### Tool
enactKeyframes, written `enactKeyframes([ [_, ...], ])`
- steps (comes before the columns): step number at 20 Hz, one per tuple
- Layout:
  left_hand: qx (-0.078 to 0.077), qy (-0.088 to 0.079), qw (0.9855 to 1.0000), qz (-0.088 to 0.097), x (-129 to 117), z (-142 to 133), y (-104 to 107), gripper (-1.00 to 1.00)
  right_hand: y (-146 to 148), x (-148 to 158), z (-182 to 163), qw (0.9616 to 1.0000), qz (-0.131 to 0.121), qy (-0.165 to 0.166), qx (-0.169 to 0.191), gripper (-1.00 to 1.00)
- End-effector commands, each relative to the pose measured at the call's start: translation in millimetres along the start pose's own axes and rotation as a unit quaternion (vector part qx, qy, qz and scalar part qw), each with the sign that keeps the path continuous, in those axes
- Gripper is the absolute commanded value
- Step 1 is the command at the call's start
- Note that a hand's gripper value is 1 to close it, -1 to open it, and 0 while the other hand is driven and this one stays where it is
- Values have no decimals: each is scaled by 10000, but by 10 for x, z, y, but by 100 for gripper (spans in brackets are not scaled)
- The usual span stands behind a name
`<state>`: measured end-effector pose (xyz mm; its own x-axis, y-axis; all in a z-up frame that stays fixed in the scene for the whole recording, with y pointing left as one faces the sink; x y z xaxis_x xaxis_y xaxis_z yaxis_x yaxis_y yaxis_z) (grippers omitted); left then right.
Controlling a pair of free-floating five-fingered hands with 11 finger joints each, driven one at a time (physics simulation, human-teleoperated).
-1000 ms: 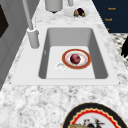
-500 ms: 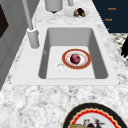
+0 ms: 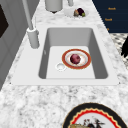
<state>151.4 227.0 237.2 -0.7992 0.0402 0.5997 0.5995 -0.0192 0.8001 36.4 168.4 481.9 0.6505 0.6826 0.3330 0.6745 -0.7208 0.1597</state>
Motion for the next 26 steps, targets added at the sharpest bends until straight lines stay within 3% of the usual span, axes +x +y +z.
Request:
enactKeyframes([
  [1,0,0,10000,0,0,0,0,0,65,-139,133,9992,97,-224,328,-100],
  [2,0,0,10000,0,0,0,0,0,31,-72,82,9991,139,-346,201,-100],
  [4,0,0,10000,0,0,0,0,0,18,-32,63,9998,-34,-196,50,-100],
  [6,0,0,10000,0,0,0,0,0,54,-19,176,9995,-50,-306,65,-100],
  [8,0,0,10000,0,0,0,0,0,65,-114,122,9973,74,-367,635,-100],
  [12,0,0,10000,0,0,0,0,0,-38,-191,55,9935,12,-510,1019,-100],
  [18,0,0,10000,0,0,0,0,0,-108,-305,-3,9844,154,-590,1648,-100],
  [26,0,0,10000,0,0,0,0,0,-217,-516,-98,9680,228,-730,2389,-100],
])
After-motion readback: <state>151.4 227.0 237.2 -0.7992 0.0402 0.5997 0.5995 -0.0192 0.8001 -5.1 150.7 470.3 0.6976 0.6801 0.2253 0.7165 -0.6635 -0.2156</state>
